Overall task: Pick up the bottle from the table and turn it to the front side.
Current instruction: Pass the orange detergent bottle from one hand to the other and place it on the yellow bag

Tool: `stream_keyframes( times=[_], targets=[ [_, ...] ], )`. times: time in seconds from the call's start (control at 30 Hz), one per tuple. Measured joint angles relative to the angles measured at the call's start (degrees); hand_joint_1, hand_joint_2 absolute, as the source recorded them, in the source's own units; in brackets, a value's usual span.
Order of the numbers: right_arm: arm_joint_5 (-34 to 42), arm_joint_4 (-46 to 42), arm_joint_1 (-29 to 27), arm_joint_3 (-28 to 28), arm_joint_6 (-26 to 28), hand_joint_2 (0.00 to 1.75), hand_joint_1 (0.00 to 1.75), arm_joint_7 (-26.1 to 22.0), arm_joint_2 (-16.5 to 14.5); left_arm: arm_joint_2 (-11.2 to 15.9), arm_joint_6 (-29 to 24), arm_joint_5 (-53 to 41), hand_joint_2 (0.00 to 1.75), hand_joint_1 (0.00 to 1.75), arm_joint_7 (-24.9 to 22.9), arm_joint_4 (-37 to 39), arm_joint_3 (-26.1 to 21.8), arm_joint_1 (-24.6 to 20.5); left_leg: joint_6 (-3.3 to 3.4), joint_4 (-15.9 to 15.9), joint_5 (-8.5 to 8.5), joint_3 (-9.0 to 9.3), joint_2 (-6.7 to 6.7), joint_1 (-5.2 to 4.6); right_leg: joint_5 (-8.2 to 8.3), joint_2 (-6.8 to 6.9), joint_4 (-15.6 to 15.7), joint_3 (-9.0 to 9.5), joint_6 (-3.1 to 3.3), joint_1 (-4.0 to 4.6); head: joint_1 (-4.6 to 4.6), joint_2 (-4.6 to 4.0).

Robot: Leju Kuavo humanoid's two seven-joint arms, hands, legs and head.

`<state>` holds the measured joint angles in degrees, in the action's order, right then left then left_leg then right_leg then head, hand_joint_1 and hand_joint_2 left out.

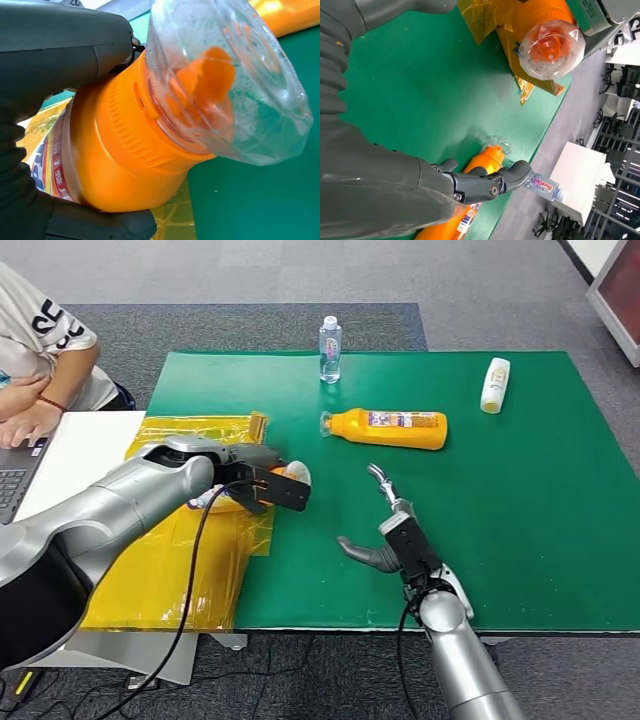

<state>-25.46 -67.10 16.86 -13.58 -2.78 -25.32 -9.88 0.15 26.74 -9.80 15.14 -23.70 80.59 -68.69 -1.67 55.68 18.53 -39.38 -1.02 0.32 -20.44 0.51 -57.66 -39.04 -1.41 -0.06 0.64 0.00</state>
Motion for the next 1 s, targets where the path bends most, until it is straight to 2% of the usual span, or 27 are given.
stream_keyframes(
  times=[0.4,0.47,0.63,0.83,0.97,1.0],
  targets=[
    [-0.08,0.32,1.44,-0.01,-0.39,1.75,0.0,0.02,-0.01,0.28,4.68,2.19,1.75,1.75,4.09,0.82,-3.11,-0.15,0.01,0.0,-0.01,0.0,0.0,0.0,0.0,0.01,0.0,0.04,-0.01,0.0,-0.01,0.0],
    [0.07,0.46,1.69,-0.04,-0.69,1.75,0.0,-0.02,-0.01,0.48,6.75,2.87,1.75,1.75,4.55,0.84,-3.37,-0.31,0.01,0.0,-0.01,0.0,0.0,0.0,0.0,0.01,-0.01,0.04,-0.01,0.0,-0.01,0.0],
    [1.03,1.92,3.54,-0.55,-1.24,1.75,0.0,-0.46,-0.02,1.6,16.42,5.09,1.75,1.75,5.68,0.89,-3.68,-1.6,0.0,0.0,-0.02,0.01,0.0,0.0,0.01,-0.01,-0.01,0.03,-0.01,0.01,0.0,0.0],
    [1.57,3.54,4.91,-1.51,-1.22,1.75,0.0,-0.64,-0.04,2.42,17.96,6.05,1.75,1.75,5.66,0.91,-3.59,-1.96,0.0,0.0,-0.02,0.01,0.0,0.01,0.0,0.0,-0.02,0.02,0.0,0.03,0.01,0.0],
    [1.8,4.39,5.32,-2.07,-1.15,1.75,0.0,-0.76,-0.05,2.58,18.37,6.48,1.75,0.01,5.37,0.98,-3.28,-2.12,0.0,0.0,-0.01,0.0,0.0,0.01,0.0,0.0,-0.02,0.02,0.0,0.02,-0.01,0.0],
    [1.85,4.6,5.39,-2.16,-1.13,1.75,0.0,-0.8,-0.06,2.6,18.17,6.54,1.75,0.0,5.23,1.0,-3.18,-2.14,0.0,0.0,-0.01,0.0,0.0,0.01,0.0,0.0,-0.02,0.03,0.0,0.02,0.0,0.0]
  ],
)
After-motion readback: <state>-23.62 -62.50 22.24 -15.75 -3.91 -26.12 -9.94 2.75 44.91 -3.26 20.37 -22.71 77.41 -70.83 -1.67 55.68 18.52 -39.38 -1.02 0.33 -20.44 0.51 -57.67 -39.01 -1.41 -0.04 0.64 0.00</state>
